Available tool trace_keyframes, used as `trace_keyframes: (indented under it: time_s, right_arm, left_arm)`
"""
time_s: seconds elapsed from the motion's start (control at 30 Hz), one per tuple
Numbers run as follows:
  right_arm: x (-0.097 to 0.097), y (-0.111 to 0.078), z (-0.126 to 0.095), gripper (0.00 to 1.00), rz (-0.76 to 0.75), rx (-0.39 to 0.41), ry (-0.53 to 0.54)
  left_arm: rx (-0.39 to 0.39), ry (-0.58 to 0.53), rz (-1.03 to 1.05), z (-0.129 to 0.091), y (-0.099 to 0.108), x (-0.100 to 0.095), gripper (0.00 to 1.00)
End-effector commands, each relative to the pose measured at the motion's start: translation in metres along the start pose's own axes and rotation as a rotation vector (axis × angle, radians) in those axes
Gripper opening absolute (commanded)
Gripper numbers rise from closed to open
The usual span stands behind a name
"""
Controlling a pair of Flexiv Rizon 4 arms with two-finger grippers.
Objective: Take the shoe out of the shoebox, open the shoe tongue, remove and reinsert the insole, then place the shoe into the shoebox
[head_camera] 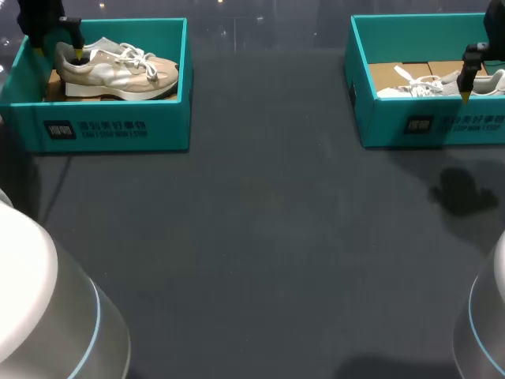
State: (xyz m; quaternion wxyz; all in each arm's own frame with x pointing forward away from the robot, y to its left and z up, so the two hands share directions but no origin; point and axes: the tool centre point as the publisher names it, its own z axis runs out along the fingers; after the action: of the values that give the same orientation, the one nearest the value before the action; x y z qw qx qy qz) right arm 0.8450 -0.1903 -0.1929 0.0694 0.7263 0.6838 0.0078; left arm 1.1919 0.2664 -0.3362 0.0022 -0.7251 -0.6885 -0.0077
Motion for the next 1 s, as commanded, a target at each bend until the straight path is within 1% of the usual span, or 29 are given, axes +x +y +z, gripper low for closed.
trace_keyframes:
  time_s: [0.03,0.1,0.33,0.47,0.53,0.67,0.9,0.93,1.0]
  right_arm:
    - [0.0,0.0,0.0,1.0,0.0,0.0,0.0]
    - [0.0,0.0,0.0,1.0,0.0,0.0,0.0]
    - [0.0,0.0,0.0,1.0,0.0,0.0,0.0]
    - [0.0,0.0,0.0,1.0,0.0,0.0,0.0]
    - [0.0,0.0,0.0,1.0,0.0,0.0,0.0]
    - [0.0,0.0,0.0,1.0,0.0,0.0,0.0]
    - [0.0,0.0,0.0,1.0,0.0,0.0,0.0]
    - [0.0,0.0,0.0,1.0,0.0,0.0,0.0]
    - [0.0,0.0,0.0,1.0,0.0,0.0,0.0]
  left_arm:
    - [0.027,0.004,-0.004,0.004,0.003,0.003,0.7]
    - [0.034,0.008,-0.007,0.007,0.001,0.004,0.72]
    - [0.052,0.019,-0.025,0.017,-0.003,0.005,0.71]
    - [0.046,0.028,-0.034,0.018,-0.005,0.005,0.65]
    - [0.05,0.031,-0.037,0.021,-0.006,0.005,0.64]
    - [0.053,0.038,-0.046,0.025,-0.008,0.006,0.59]
    - [0.051,0.041,-0.055,0.025,-0.011,0.009,0.58]
    - [0.051,0.044,-0.057,0.026,-0.011,0.009,0.57]
    - [0.051,0.047,-0.058,0.028,-0.012,0.009,0.52]
